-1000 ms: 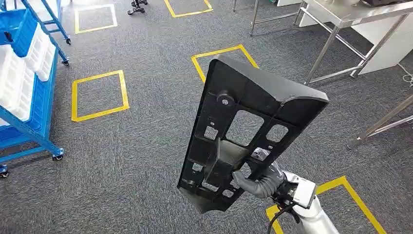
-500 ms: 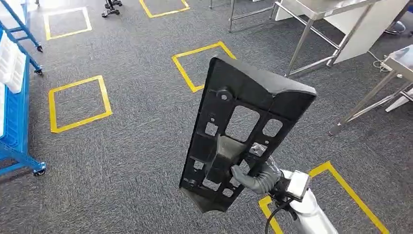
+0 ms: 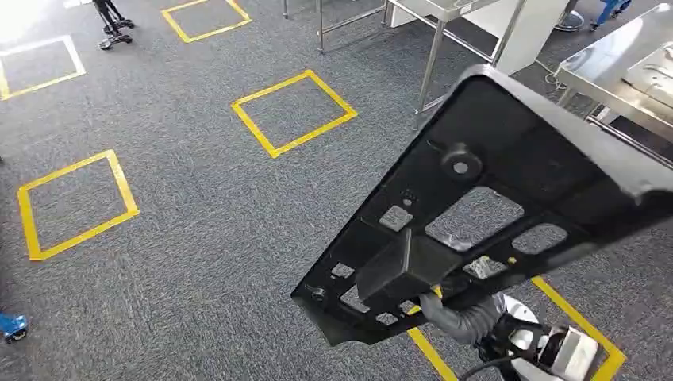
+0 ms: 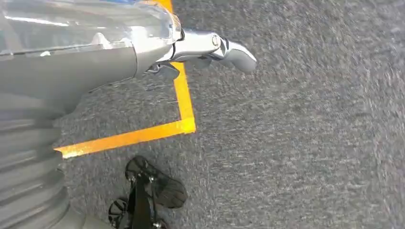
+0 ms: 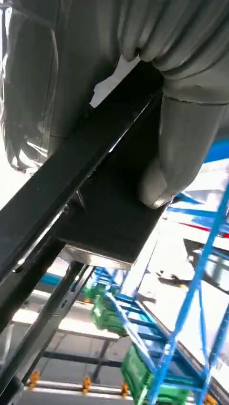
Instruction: Take the parts from the cabinet and place them on the table.
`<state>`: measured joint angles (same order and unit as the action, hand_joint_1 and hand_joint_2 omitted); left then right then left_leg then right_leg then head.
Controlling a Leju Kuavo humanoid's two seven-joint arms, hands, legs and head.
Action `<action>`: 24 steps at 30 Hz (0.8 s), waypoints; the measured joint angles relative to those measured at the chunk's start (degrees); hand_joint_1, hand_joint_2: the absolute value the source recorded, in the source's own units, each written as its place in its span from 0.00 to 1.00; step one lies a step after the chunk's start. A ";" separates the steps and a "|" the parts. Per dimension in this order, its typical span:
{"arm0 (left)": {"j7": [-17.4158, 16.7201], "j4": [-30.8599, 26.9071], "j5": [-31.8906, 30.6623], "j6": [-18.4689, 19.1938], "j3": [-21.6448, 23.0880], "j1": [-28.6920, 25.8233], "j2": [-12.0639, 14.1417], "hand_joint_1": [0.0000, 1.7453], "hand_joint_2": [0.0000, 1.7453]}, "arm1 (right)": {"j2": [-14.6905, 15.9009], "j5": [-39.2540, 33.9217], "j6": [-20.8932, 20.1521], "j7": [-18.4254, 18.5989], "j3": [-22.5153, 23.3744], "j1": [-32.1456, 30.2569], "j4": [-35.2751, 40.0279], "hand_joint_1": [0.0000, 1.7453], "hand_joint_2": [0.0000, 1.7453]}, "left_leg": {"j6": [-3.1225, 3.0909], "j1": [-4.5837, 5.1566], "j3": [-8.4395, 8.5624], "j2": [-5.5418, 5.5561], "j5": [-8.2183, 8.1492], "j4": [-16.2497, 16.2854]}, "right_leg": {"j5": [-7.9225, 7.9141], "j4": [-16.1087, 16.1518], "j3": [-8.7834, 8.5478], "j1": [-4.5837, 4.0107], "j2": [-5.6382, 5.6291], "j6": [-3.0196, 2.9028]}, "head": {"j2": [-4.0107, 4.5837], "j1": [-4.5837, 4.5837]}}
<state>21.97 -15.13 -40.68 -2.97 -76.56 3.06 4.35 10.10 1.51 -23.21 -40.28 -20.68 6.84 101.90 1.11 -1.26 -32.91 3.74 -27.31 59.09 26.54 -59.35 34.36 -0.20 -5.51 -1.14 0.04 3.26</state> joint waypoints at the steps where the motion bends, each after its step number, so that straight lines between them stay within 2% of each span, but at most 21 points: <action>1: -0.17 0.00 -0.35 0.09 -0.02 0.02 -0.04 0.00 1.00 | 0.00 0.63 0.46 -0.02 -0.09 -1.13 1.99 1.00 1.00 | -0.29 0.23 0.03 -0.53 -0.04 -0.07 | -0.11 0.10 0.09 0.24 -0.47 0.31 | 0.00 -0.11; 2: -0.33 0.00 -0.54 0.13 0.00 0.18 -0.04 0.00 1.00 | 0.00 0.93 0.78 -0.02 -0.28 -2.16 3.59 1.00 1.00 | -0.56 0.31 0.10 -0.90 -0.03 -0.08 | -0.22 0.27 0.08 0.42 -0.92 0.61 | 0.00 -0.11; 3: -0.44 0.00 -0.79 0.15 0.04 0.47 -0.09 0.00 1.00 | 0.00 1.02 1.42 -0.02 -0.44 -2.81 5.45 1.00 1.00 | -1.01 0.16 0.25 -1.52 0.21 -0.56 | -0.21 0.28 0.09 0.16 -1.46 1.03 | 0.00 -0.04; 4: -0.55 0.00 -0.90 0.15 0.07 0.72 -0.20 0.00 1.00 | 0.02 1.00 1.73 -0.02 -0.50 -3.11 6.42 1.00 1.00 | -1.48 -0.08 0.60 -2.28 0.51 -1.07 | 0.46 -0.52 0.17 0.33 0.22 1.15 | 0.00 -0.07; 5: -0.57 0.00 -0.94 0.11 0.09 0.88 -0.26 0.00 1.00 | 0.11 0.79 1.92 -0.02 -0.57 -3.25 7.43 1.00 1.00 | -1.77 0.02 0.81 -2.81 0.53 -1.39 | 2.18 -2.80 1.28 0.05 2.91 1.43 | 0.00 0.25; 6: -0.59 0.00 -0.96 -0.09 0.09 0.87 -0.39 0.00 1.00 | 0.18 0.32 1.99 -0.02 -0.66 -3.68 8.21 1.00 1.00 | -1.85 0.08 0.86 -3.43 0.52 -1.41 | 4.46 -6.72 3.19 0.09 4.20 1.71 | 0.00 0.22; 7: -0.59 0.00 -0.92 -0.53 0.09 0.81 -0.70 0.00 1.00 | 0.22 -0.35 1.97 -0.02 -0.76 -4.52 9.10 1.00 1.00 | -1.93 0.10 0.87 -3.97 0.45 -1.40 | 6.66 -11.55 5.57 0.23 4.78 1.94 | 0.00 0.28; 8: -0.57 0.00 -0.83 -0.90 0.07 0.76 -0.87 0.00 1.00 | 0.31 -0.88 1.75 -0.02 -0.83 -5.39 9.77 1.00 1.00 | -2.00 0.11 0.88 -4.65 0.36 -1.38 | 8.03 -15.48 7.63 0.40 4.92 2.14 | 0.00 0.26; 9: -0.48 0.00 -0.70 -1.16 0.07 0.63 -1.18 0.00 1.00 | 0.53 -1.69 0.94 -0.02 -0.94 -6.02 10.31 1.00 1.00 | -1.96 0.11 0.92 -5.36 0.26 -1.36 | 7.96 -17.55 8.87 0.58 4.95 2.31 | 0.00 0.26; 10: -0.30 0.00 -0.61 -1.38 0.04 0.61 -1.40 0.00 1.00 | 0.61 -2.28 0.08 -0.02 -1.01 -6.26 10.59 1.00 1.00 | -1.90 0.11 1.03 -5.97 0.15 -1.36 | 6.41 -16.28 8.40 0.70 5.10 2.43 | 0.00 0.26; 11: -0.17 0.02 -0.52 -1.51 0.04 0.69 -1.79 0.00 1.00 | 0.74 -2.96 -0.73 -0.02 -1.07 -6.26 10.90 1.00 1.00 | -1.78 0.11 1.22 -6.56 0.02 -1.37 | 3.98 -12.52 6.54 0.80 5.39 2.43 | 0.00 0.26; 12: -0.17 0.02 -0.52 -1.49 0.04 0.83 -1.90 0.00 1.00 | 0.94 -3.47 -0.94 -0.02 -1.11 -6.17 11.12 1.00 1.00 | -1.63 0.11 1.50 -7.04 -0.13 -1.38 | 1.40 -7.38 3.81 0.80 5.96 2.29 | 0.00 0.26; 13: -0.17 0.04 -0.59 -1.46 0.04 0.95 -2.06 0.00 1.00 | 1.18 -4.00 -1.03 -0.02 -1.11 -5.92 11.18 1.00 1.00 | -1.45 0.11 1.83 -7.48 -0.32 -1.38 | -0.68 -2.12 0.90 0.70 7.23 2.01 | 0.00 0.30; 14: -0.22 0.02 -0.72 -1.42 0.04 1.06 -2.08 0.00 1.00 | 1.47 -4.53 -1.12 -0.02 -1.11 -5.42 11.18 1.00 1.00 | -1.12 0.33 2.02 -7.86 -0.54 -1.35 | -0.03 0.68 -0.34 0.23 9.28 1.73 | 0.00 0.28; 15: -0.33 0.02 -0.85 -1.09 0.07 1.20 -2.08 0.00 1.00 | 1.71 -5.38 -1.14 0.00 -1.16 -4.94 11.18 1.00 1.00 | -0.74 0.57 2.00 -8.26 -0.76 -1.22 | -0.34 0.72 -0.20 -0.13 8.45 1.27 | 0.00 0.17; 18: -0.83 0.02 -1.60 -0.41 0.11 1.60 -2.01 0.00 1.00 | 2.82 -6.47 -0.07 0.06 -1.14 -4.70 11.18 1.00 1.00 | 0.09 0.63 2.71 -9.66 -0.89 -1.70 | -0.29 0.81 -0.05 -0.29 6.87 0.57 | 0.00 0.20; 19: -0.98 0.04 -1.88 -0.37 0.20 1.79 -1.97 0.00 1.00 | 3.02 -6.50 0.39 0.13 -1.16 -4.78 11.29 1.00 1.00 | 0.40 0.36 2.67 -9.09 -1.49 -1.14 | -0.71 1.44 -0.73 0.52 6.38 0.05 | 0.00 0.17; 20: -1.07 0.04 -2.08 -0.22 0.28 1.94 -2.01 0.00 1.00 | 3.48 -6.56 1.05 0.22 -1.18 -4.77 11.51 1.00 1.00 | 0.54 0.31 2.13 -6.74 -2.72 0.64 | -0.71 1.60 -0.89 0.43 6.17 -0.27 | 0.00 0.11; 21: -1.18 0.04 -2.25 -0.09 0.35 1.96 -2.01 0.00 1.00 | 3.61 -6.54 1.55 0.59 -1.22 -4.84 11.73 1.00 1.00 | 0.60 0.21 0.45 -5.36 -5.03 4.37 | -0.76 1.58 -0.89 0.40 5.81 -0.57 | 0.00 -0.09; 23: -1.22 0.04 -2.62 -0.09 0.57 1.77 -1.99 0.00 1.00 | 3.67 -5.95 2.95 1.49 -1.92 -5.66 12.36 1.00 1.00 | 0.82 0.18 -4.74 -4.18 -9.48 14.84 | -0.65 1.51 -0.86 0.19 4.59 -0.79 | 0.00 -0.18; 24: -1.22 0.04 -2.75 -0.09 0.63 1.64 -1.99 0.00 1.00 | 3.67 -5.71 3.24 1.90 -2.14 -6.00 12.54 1.00 1.00 | 0.84 0.18 -6.13 -4.13 -9.67 17.25 | -0.63 1.44 -0.87 0.08 3.97 -0.81 | 0.00 -0.18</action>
<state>20.74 -15.08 -43.43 -3.06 -75.93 4.70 2.36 13.77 -4.20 -19.98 -38.38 -22.82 0.83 114.44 1.95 -1.08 -39.03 -0.39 -36.98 76.34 25.90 -57.91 33.48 -0.12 -1.53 -1.96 0.04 3.08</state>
